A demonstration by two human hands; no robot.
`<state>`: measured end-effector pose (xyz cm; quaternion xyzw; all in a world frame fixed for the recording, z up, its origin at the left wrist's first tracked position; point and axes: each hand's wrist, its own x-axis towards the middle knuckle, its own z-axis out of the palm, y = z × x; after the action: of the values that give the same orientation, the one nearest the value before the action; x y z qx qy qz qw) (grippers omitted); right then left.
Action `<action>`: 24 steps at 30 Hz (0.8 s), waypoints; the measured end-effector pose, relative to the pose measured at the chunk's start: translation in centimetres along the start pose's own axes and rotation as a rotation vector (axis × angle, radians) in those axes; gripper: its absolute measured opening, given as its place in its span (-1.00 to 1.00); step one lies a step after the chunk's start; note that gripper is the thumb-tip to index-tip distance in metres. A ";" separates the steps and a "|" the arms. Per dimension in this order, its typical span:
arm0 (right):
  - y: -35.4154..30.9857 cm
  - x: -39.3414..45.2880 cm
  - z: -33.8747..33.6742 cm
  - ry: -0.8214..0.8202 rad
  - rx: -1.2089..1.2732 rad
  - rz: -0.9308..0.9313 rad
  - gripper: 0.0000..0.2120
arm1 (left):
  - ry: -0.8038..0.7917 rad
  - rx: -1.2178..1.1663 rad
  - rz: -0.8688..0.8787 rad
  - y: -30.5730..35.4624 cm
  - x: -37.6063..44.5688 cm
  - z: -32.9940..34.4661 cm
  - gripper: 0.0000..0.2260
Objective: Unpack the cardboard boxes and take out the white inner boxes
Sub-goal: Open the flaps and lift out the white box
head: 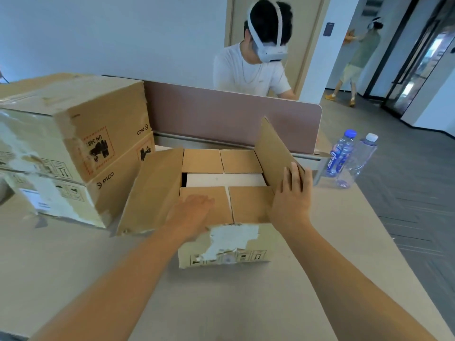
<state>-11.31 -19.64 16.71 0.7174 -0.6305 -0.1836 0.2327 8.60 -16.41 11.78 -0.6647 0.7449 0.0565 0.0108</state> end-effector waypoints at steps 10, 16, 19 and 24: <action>-1.4 0.3 2.6 -0.166 0.259 0.075 -0.07 | -0.093 -0.019 -0.296 0.9 -0.6 0.6 -0.10; -2.4 0.7 4.7 -0.272 0.854 0.029 -0.13 | -0.017 0.011 -0.302 0.1 0.2 1.0 -0.13; -3.0 0.4 4.7 -0.250 0.983 0.057 -0.11 | -0.006 0.015 -0.274 -0.8 0.9 0.9 -0.16; -3.3 1.0 4.3 -0.256 0.838 0.042 -0.10 | -0.020 -0.070 -0.251 -1.7 1.6 0.1 -0.30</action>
<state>-10.91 -20.79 11.31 0.7084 -0.6886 0.0055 -0.1547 10.06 -18.11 11.38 -0.7521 0.6533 0.0872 0.0018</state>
